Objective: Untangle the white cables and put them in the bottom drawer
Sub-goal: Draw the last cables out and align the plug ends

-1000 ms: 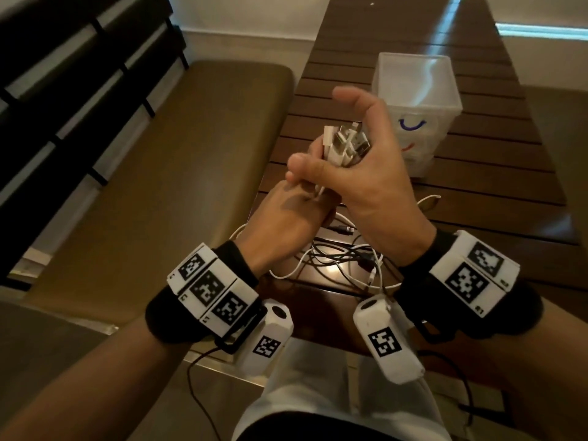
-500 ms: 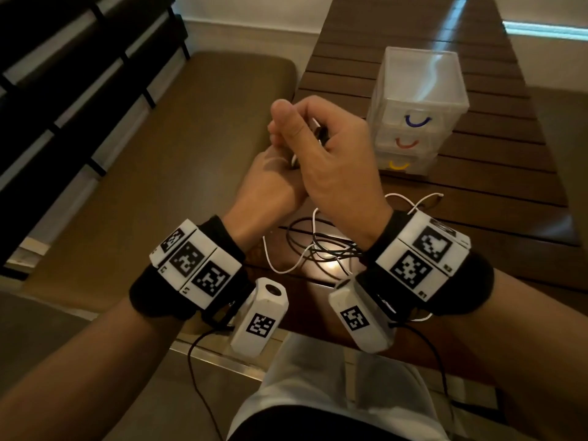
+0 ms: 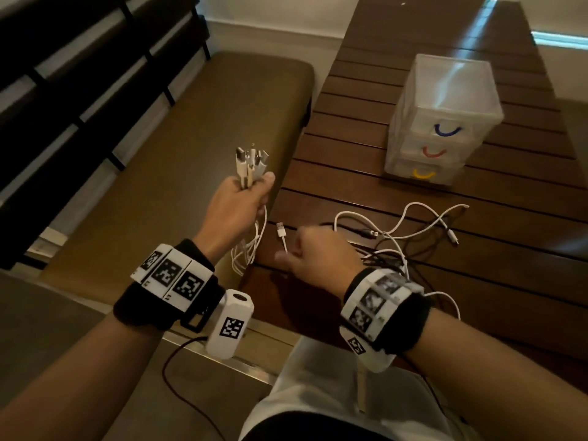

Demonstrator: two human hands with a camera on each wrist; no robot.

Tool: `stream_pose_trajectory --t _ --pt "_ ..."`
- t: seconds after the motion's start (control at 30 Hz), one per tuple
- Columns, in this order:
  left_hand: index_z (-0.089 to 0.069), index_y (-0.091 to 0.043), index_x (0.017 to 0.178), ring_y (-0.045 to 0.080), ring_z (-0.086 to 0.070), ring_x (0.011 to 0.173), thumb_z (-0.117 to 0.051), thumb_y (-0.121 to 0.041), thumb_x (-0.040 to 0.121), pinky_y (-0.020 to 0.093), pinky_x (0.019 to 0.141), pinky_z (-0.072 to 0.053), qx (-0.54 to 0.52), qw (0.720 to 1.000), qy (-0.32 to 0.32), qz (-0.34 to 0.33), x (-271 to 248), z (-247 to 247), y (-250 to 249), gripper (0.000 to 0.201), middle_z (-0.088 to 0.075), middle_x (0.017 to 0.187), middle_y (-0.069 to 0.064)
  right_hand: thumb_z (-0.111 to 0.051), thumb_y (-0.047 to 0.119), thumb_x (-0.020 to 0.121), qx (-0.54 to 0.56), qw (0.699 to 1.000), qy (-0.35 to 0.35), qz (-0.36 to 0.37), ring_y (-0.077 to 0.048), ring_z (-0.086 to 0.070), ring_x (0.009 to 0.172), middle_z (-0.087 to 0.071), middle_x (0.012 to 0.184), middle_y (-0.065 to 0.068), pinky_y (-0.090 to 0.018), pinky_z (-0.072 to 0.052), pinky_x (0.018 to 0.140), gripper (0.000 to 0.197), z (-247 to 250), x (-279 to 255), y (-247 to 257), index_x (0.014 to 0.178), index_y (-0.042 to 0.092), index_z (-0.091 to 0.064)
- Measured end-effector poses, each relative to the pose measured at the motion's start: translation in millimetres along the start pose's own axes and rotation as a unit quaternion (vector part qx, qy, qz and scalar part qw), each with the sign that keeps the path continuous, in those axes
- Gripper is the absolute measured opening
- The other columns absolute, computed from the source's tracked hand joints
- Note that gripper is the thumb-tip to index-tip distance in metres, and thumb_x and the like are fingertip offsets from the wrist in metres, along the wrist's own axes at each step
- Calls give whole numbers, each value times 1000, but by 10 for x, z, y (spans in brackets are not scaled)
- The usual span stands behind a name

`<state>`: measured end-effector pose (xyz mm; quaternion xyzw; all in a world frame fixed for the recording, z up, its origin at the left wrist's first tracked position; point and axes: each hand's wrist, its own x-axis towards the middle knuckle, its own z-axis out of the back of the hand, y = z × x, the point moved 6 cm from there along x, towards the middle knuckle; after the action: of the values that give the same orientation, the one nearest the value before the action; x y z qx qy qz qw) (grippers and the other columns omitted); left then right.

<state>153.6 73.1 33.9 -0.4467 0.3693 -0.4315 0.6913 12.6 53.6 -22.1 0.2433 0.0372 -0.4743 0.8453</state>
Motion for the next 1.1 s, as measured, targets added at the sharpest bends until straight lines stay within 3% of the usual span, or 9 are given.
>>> stream_pose_trajectory --t 0.07,0.2,0.37,0.5,0.6,0.73,0.83,0.97,1.1 --pt "-41 -25 51 2 -30 38 -49 -38 100 24 47 -25 -8 1000 6 9 -34 -36 30 52 -35 44 -13 -62 52 87 -57 997 37 22 -31 -62 91 -62 95 -9 -36 -48 69 39 -145 -51 8 84 16 -50" --pt "-48 -18 57 9 -30 39 -47 -41 100 22 42 -25 -28 999 20 24 -62 -81 55 49 -38 50 -4 -55 26 93 -62 997 47 28 -35 -63 92 -55 88 -11 -34 -42 64 23 -105 -28 -53 78 15 -42" --pt "-61 -5 70 10 -35 36 -43 -39 102 21 37 -29 -59 997 36 34 -58 -157 67 50 -43 49 2 -56 44 94 -103 993 46 29 -34 -64 94 -63 101 -12 -34 -41 66 30 -36 -20 -123 86 15 -54" --pt "-64 -4 74 16 -41 37 -42 -41 102 26 42 -35 -77 995 60 31 -73 -227 83 51 -50 54 6 -53 24 95 -136 988 54 40 -35 -63 99 -65 107 -14 -37 -46 71 19 -100 -74 -101 102 8 -61" --pt "-65 -2 77 17 -46 39 -43 -40 102 28 45 -38 -92 993 58 35 -104 -255 91 50 -55 61 6 -53 17 90 -132 989 53 30 -36 -64 97 -65 104 -16 -38 -48 71 19 -102 -92 -108 101 5 -62" --pt "-68 -1 88 16 -49 41 -43 -41 101 30 49 -40 -111 991 60 38 -131 -295 98 49 -62 73 8 -50 27 95 59 995 -83 -11 -34 -66 81 -68 88 -13 -39 -52 66 17 183 -76 -297 94 12 -59" --pt "-67 -2 103 17 -57 50 -42 -41 100 26 52 -46 -142 987 53 60 -128 -335 118 47 -70 85 13 -50 30 98 220 953 -208 26 -21 -64 67 -67 75 -1 -44 -53 64 15 453 -174 -366 94 18 -57" --pt "-66 -6 111 21 -72 79 -43 -45 98 26 64 -58 -178 979 68 77 -159 -423 96 47 -74 99 14 -54 26 99 258 939 -186 131 -6 -61 62 -62 69 12 -35 -53 62 10 517 -298 -141 96 20 -61" --pt "-67 -13 109 23 -72 91 -41 -52 94 34 76 -58 -146 984 93 41 -201 -442 54 49 -73 98 12 -59 21 97 291 922 -171 189 1 -63 70 -65 79 18 -19 -51 67 11 487 -318 -58 102 18 -68"
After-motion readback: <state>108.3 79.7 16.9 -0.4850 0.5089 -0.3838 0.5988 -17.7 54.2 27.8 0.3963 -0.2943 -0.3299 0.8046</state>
